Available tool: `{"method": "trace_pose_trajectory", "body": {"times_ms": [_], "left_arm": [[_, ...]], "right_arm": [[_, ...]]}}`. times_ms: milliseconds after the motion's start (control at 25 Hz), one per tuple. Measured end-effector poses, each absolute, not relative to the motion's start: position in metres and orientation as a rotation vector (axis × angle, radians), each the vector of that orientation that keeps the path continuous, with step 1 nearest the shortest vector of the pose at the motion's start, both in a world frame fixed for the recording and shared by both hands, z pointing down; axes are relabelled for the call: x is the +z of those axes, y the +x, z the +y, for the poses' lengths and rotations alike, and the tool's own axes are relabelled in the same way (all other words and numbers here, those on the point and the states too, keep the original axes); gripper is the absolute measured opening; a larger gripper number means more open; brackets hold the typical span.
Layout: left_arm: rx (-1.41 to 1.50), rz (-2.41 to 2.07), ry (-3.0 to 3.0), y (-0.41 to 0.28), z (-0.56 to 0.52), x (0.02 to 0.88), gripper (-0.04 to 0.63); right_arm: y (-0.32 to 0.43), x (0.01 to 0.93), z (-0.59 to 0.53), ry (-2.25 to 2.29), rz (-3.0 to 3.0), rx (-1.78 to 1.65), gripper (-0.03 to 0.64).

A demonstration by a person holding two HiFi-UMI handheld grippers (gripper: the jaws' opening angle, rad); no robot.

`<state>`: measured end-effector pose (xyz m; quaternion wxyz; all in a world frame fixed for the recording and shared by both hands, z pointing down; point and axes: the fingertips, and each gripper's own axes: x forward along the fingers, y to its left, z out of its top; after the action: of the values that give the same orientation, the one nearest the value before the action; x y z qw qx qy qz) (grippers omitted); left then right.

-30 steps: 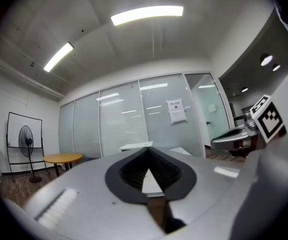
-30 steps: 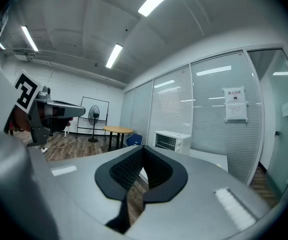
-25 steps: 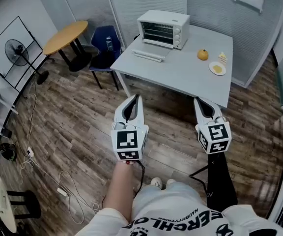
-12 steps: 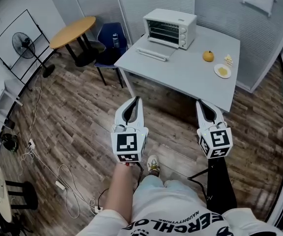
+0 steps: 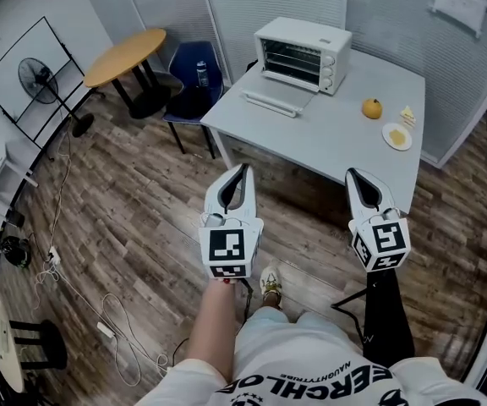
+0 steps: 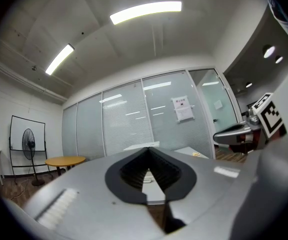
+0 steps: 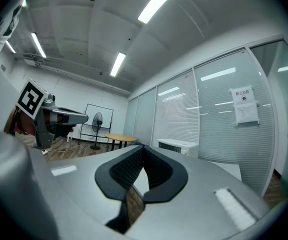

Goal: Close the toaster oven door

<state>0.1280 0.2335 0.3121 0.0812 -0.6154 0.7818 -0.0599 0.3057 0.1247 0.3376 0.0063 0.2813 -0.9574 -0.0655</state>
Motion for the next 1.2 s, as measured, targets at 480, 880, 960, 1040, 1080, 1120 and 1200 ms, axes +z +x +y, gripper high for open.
{"method": "trace_pose_trajectory", "body": {"times_ms": [480,880,960,1040,1080,1120,1200], "left_arm": [[-0.222,2.282,-1.910,0.020,0.125,0.310,0.057],[-0.173,2.197,-1.947,-0.044,0.101,0.308,0.057],[-0.172,2.208,-1.945,-0.053,0.101,0.312,0.056],[-0.171,2.223,-1.940,-0.063,0.102,0.315,0.057],[-0.171,2.233,-1.936,-0.069,0.103,0.317,0.057],[-0.171,2.243,-1.930,-0.074,0.103,0.319,0.057],[-0.175,2.267,-1.915,-0.086,0.105,0.322,0.056]], "right_arm": [[0.198,0.332,0.041,0.849,-2.940,-0.279,0.002],[0.122,0.347,0.002,0.901,-2.879,-0.232,0.002],[0.112,0.348,0.000,0.906,-2.887,-0.225,0.002],[0.100,0.347,-0.003,0.909,-2.898,-0.225,0.002],[0.094,0.346,-0.004,0.903,-2.902,-0.230,0.002],[0.087,0.346,-0.005,0.895,-2.903,-0.238,0.002],[0.073,0.345,-0.009,0.883,-2.901,-0.257,0.002]]}}
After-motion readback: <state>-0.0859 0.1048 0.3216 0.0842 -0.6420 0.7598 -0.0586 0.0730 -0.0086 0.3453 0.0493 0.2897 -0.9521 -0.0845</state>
